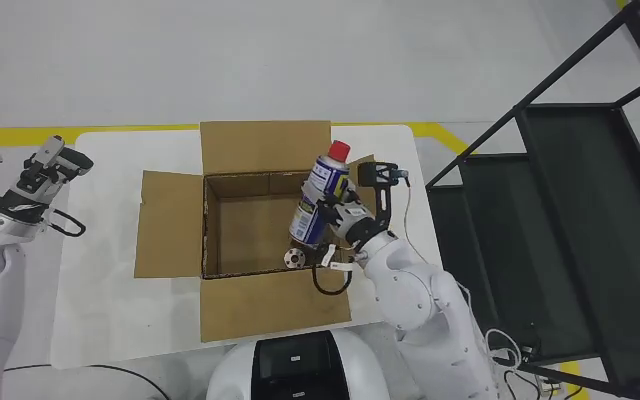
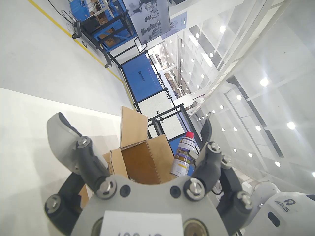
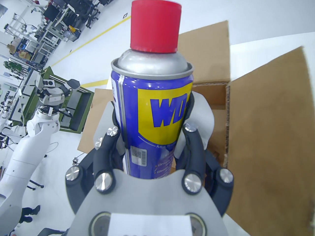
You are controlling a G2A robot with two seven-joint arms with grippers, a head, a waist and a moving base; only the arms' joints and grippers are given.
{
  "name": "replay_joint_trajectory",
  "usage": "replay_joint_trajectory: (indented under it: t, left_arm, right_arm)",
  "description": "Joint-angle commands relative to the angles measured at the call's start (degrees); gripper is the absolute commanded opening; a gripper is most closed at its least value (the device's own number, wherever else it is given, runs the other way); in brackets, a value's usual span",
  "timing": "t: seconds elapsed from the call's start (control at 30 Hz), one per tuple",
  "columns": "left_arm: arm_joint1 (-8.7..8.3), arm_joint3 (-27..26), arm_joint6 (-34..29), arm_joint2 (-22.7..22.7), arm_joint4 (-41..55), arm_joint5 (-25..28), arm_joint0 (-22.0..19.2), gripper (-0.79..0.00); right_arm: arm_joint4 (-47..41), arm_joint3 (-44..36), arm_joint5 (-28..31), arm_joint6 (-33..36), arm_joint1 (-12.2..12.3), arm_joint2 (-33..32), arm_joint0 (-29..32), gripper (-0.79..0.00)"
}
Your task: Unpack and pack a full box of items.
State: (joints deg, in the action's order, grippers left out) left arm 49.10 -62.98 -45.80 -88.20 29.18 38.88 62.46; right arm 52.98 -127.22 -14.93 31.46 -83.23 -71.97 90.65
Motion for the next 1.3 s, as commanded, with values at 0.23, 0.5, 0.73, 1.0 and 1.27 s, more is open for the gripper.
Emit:
replay_joint_trajectory:
  t: [0.23,0.5,0.73,1.0,1.27]
  left_arm:
    - [0.0,0.0,0.0,0.0,0.0,0.0,0.0,0.0]
    - [0.0,0.0,0.0,0.0,0.0,0.0,0.0,0.0]
    - [0.0,0.0,0.0,0.0,0.0,0.0,0.0,0.0]
    - [0.0,0.0,0.0,0.0,0.0,0.0,0.0,0.0]
    - [0.0,0.0,0.0,0.0,0.0,0.0,0.0,0.0]
  right_arm:
    - [-13.9,-4.7,9.4,-4.4,1.2,-18.8,5.7,-0.785]
    - [-19.8,-2.0,19.7,-11.2,1.9,-29.7,11.4,-0.785]
    - [-22.3,-0.3,22.2,-13.9,2.0,-33.2,13.0,-0.705]
    - [-22.3,-0.3,22.2,-13.9,2.0,-33.2,13.0,-0.785]
    - [-21.1,0.3,21.8,-14.5,2.1,-33.6,12.8,-0.785]
